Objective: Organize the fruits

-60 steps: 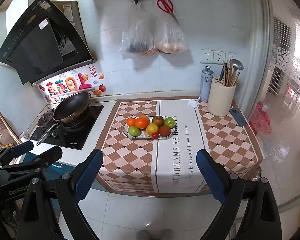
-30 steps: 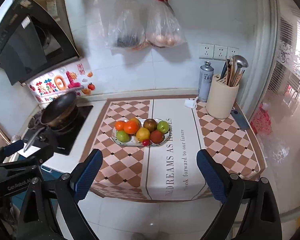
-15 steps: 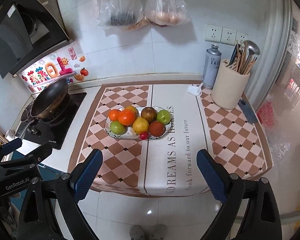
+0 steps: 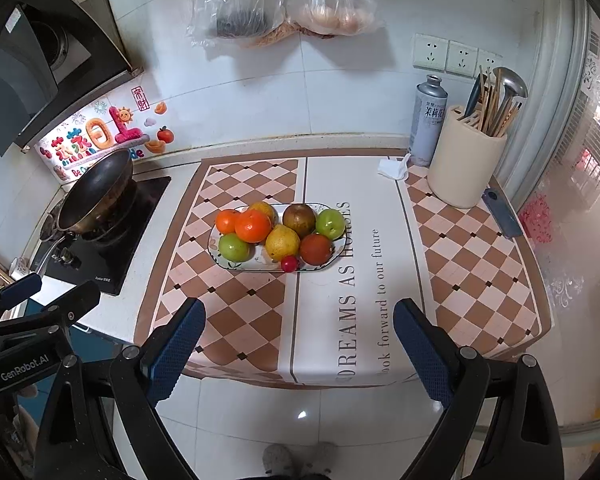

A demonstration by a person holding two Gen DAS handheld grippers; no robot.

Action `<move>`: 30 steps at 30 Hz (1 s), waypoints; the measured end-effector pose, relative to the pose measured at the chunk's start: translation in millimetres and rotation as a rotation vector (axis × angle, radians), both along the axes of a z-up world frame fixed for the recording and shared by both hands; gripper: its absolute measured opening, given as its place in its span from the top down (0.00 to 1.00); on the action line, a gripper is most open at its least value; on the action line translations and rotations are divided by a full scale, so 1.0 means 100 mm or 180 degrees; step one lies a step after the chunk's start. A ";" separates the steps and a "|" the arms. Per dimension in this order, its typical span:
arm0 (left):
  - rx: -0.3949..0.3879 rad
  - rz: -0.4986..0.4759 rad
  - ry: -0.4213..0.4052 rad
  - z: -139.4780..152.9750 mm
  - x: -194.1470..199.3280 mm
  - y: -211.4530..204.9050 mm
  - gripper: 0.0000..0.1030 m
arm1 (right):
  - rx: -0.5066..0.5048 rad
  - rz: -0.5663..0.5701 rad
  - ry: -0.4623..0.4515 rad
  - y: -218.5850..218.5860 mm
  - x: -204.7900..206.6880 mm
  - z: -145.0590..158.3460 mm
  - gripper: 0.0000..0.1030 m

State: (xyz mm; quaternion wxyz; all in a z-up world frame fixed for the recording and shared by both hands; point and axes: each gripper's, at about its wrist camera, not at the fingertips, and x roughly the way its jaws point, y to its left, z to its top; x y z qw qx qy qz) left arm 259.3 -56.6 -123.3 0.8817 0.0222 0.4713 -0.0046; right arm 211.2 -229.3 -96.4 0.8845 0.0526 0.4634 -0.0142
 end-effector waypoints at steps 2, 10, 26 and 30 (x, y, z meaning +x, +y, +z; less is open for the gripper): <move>-0.0005 -0.0001 0.0003 0.00 0.00 0.00 0.01 | 0.0004 -0.0001 -0.0002 0.00 0.00 0.00 0.06; -0.0010 -0.0004 0.0003 0.01 0.00 -0.01 0.01 | -0.0006 0.0002 -0.0017 0.02 0.00 0.02 0.06; -0.0001 0.0004 -0.0016 0.02 -0.01 0.00 0.01 | 0.0006 0.0010 -0.0013 0.04 0.01 0.05 0.06; -0.0012 0.0005 -0.0015 0.03 -0.01 0.00 0.01 | -0.0005 0.0017 -0.0013 0.04 0.01 0.05 0.06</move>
